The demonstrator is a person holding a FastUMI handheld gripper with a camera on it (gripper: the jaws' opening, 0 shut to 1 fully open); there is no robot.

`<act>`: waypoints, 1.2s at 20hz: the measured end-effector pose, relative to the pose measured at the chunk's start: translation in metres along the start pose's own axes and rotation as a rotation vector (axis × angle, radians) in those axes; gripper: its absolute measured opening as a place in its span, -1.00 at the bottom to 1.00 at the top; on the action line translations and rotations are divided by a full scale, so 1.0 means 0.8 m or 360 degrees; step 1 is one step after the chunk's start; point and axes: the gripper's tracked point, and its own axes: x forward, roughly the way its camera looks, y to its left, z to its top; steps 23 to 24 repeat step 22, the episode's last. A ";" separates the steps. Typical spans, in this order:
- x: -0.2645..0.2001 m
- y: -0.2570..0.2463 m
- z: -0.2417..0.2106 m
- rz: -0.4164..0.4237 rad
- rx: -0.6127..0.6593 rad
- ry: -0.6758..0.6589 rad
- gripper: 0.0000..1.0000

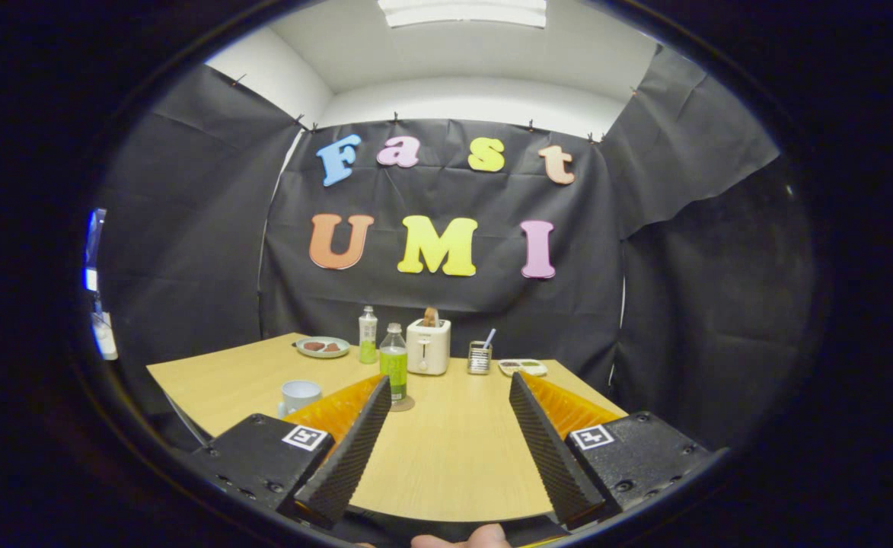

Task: Take the bottle from table, then pour the juice into the cup, finally place the bottle on the coaster

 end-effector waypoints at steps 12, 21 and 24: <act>0.011 0.028 0.001 0.0036 0.0028 0.0002 1.00; 0.002 0.022 0.006 0.0000 0.0051 -0.0014 1.00; 0.001 0.021 0.006 -0.0003 0.0046 -0.0013 1.00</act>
